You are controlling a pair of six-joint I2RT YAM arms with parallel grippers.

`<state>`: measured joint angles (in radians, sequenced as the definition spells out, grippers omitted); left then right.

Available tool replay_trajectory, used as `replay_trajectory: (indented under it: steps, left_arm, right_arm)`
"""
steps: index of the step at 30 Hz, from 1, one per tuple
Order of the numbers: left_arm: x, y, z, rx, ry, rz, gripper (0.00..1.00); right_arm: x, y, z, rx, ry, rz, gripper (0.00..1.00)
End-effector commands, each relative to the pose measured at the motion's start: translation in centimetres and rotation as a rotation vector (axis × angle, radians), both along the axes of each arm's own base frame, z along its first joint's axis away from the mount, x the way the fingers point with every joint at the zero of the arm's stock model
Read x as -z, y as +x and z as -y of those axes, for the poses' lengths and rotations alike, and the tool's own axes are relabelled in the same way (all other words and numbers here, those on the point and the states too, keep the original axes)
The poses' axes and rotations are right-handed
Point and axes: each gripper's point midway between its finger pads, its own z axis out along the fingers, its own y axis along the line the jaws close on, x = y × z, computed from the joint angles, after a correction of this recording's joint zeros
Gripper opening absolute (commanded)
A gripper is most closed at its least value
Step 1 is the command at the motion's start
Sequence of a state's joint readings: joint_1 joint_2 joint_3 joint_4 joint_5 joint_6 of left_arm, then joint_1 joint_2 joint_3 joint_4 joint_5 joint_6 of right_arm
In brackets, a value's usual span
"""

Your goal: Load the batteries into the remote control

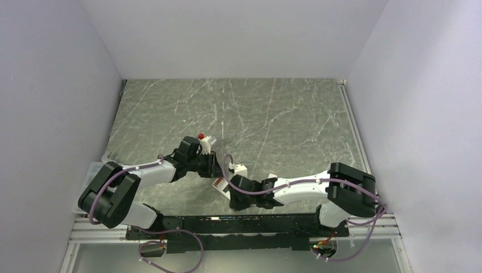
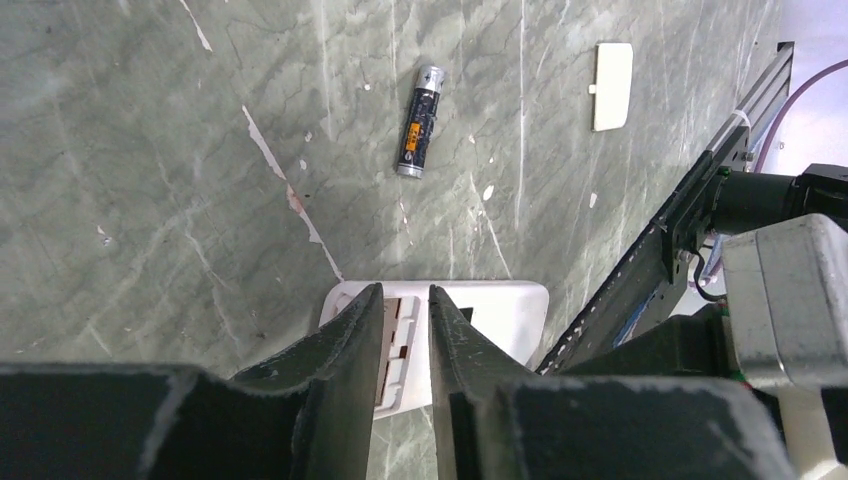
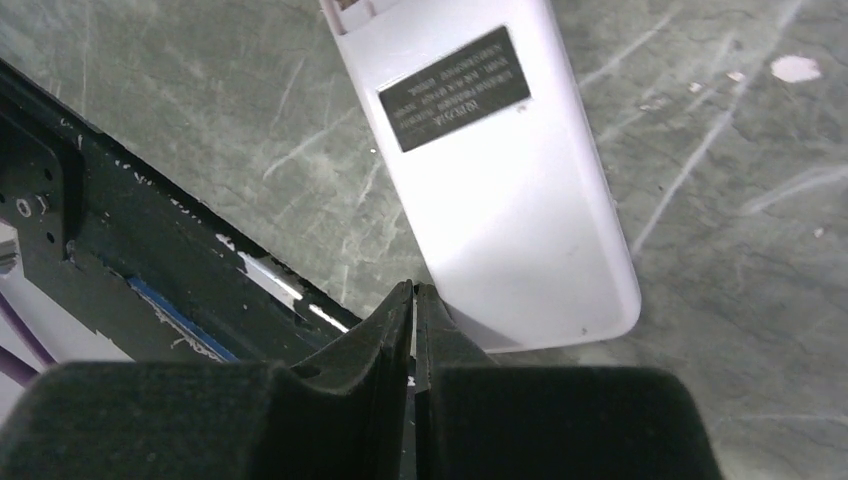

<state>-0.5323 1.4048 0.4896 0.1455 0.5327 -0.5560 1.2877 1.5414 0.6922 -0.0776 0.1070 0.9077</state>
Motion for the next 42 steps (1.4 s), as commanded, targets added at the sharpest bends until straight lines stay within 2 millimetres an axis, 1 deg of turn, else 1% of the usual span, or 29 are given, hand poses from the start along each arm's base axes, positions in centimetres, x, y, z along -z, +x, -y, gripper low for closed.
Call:
replay_trajectory:
  steps: [1, 3, 7, 11, 14, 17, 21, 27, 32, 36, 42]
  left_arm:
    - [-2.1, 1.5, 0.5, -0.004, -0.015, 0.076, 0.31]
    - [-2.4, 1.9, 0.5, -0.016, -0.012, 0.087, 0.34]
    - [-2.5, 2.7, 0.7, -0.026, -0.009, 0.095, 0.39]
    - [-2.4, 3.1, 1.9, 0.0, -0.046, 0.075, 0.38]
    - [-1.6, 3.0, 2.2, 0.02, -0.054, 0.048, 0.33]
    - [-0.9, 2.3, 2.2, 0.037, -0.056, 0.018, 0.28]
    - [0.0, 0.7, 1.6, 0.041, -0.046, -0.013, 0.25]
    - [0.7, -1.3, -0.2, 0.023, 0.005, -0.033, 0.24]
    - [1.6, -2.6, -1.0, 0.017, 0.025, -0.066, 0.23]
    - [1.9, -3.3, -1.4, 0.005, 0.019, -0.08, 0.23]
    - [1.0, -3.9, -1.8, -0.011, 0.017, -0.082, 0.22]
  right_arm:
    - [2.7, 0.0, 5.2, 0.052, -0.18, 0.013, 0.09]
    - [2.7, 0.2, 5.9, 0.069, -0.193, 0.02, 0.09]
    - [2.5, 0.6, 6.7, 0.094, -0.183, 0.024, 0.09]
    - [2.5, 0.7, 7.0, 0.103, -0.186, 0.026, 0.09]
    - [2.3, 0.9, 7.0, 0.11, -0.182, 0.03, 0.09]
    - [2.2, 1.1, 7.1, 0.121, -0.177, 0.034, 0.09]
    - [1.9, 1.6, 7.2, 0.136, -0.169, 0.038, 0.09]
    - [1.6, 2.3, 7.0, 0.143, -0.16, 0.039, 0.1]
    - [1.4, 2.9, 6.9, 0.142, -0.157, 0.041, 0.11]
    - [1.3, 3.3, 6.7, 0.137, -0.156, 0.042, 0.12]
    - [1.3, 3.9, 6.7, 0.125, -0.169, 0.046, 0.14]
